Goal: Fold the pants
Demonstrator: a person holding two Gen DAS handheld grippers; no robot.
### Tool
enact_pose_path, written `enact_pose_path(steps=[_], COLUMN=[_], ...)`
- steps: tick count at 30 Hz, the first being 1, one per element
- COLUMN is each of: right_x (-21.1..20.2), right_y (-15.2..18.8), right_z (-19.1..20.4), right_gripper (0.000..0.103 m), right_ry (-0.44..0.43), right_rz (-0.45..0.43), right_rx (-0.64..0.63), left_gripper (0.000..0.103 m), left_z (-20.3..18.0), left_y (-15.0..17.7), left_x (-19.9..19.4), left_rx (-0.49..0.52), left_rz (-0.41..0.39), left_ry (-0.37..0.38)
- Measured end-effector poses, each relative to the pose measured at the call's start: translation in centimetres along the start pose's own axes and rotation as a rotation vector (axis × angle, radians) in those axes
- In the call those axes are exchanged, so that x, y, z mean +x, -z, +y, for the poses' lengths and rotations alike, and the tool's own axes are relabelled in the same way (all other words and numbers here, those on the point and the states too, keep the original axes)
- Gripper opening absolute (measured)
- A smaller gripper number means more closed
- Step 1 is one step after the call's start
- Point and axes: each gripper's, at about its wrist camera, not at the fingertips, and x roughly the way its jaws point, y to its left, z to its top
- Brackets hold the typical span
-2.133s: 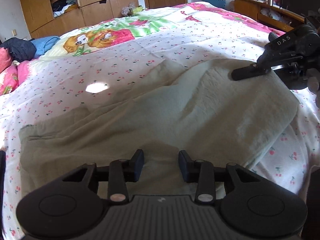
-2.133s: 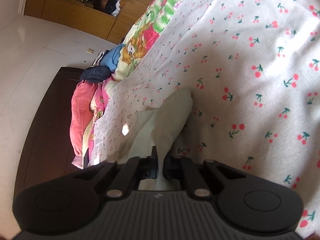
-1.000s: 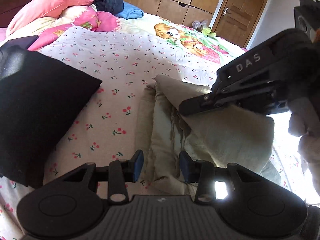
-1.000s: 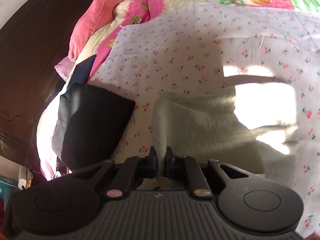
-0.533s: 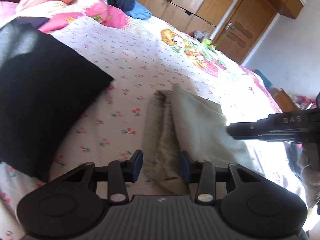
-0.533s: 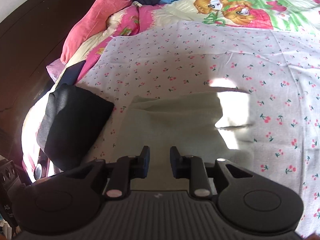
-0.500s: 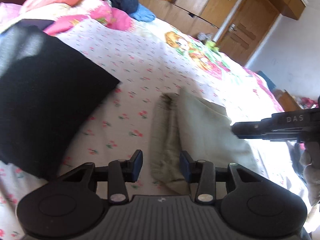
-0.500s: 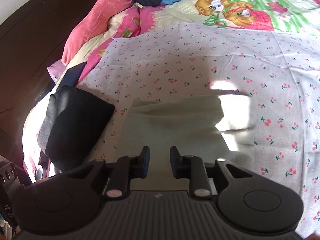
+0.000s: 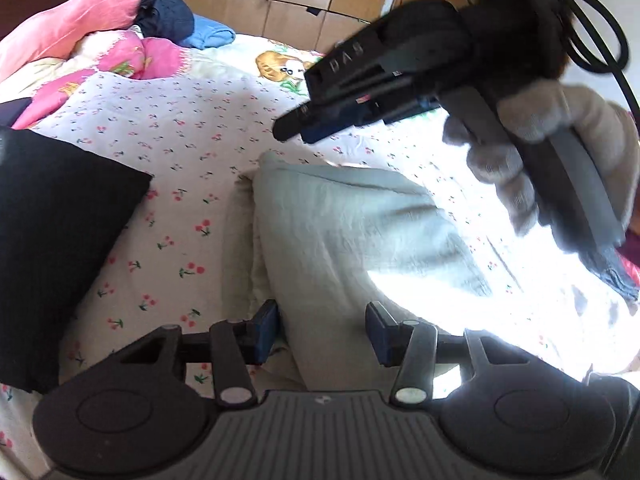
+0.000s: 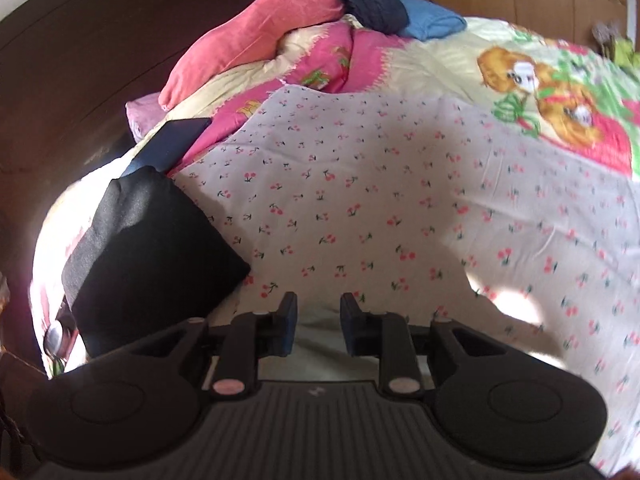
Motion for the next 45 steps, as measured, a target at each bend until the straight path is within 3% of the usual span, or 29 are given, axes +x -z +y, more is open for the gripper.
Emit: enact_pose_path(steps=[5, 11, 17, 21, 27, 33, 40, 43, 45], right_x=[2.1, 2.1, 4.1, 4.0, 5.4, 5.9, 7.2, 7.1, 6.2], right_y=[-1.9, -1.5, -1.0, -2.1, -2.1, -3.4, -3.4, -3.2, -3.1], right_z=[-0.1, 0.4, 1.8, 1.1, 1.4, 0.6, 0.7, 0.6, 0.9], right_gripper=[0.028, 0.028, 0.028, 0.028, 0.028, 0.026, 0.029, 0.004, 0.003], right_ry=[-0.046, -0.149, -0.117, -0.152, -0.165, -0.224, -0.219, -0.206, -0.175], right_rz=[0.173, 0.257, 0.329, 0.302, 0.376, 0.382, 0.424, 0.413, 0.375], right_rx=[-0.239, -0.379, -0.514, -0.49, -0.524, -0.433, -0.449, -0.386, -0.399], left_gripper=[0.059, 0.059, 0.059, 0.059, 0.059, 0.059, 0.059, 0.059, 0.059], left_z=[0.4, 0.3, 0.3, 0.6, 0.4, 0.7, 0.4, 0.5, 0.5], left_y=[-0.1, -0.1, 0.0, 0.0, -0.1, -0.1, -0.1, -0.1, -0.1], left_x=[-0.1, 0.2, 0.3, 0.4, 0.7, 0.9, 1.0, 1.0, 1.0], left_rx=[-0.017, -0.022, -0.029, -0.043, -0.025, -0.039, -0.03, -0.034, -0.038], left_rz=[-0.011, -0.006, -0.006, -0.005, 0.001, 0.004, 0.009, 0.009, 0.007], left_ry=[0.021, 0.035, 0.046, 0.053, 0.058, 0.063, 0.059, 0.058, 0.054])
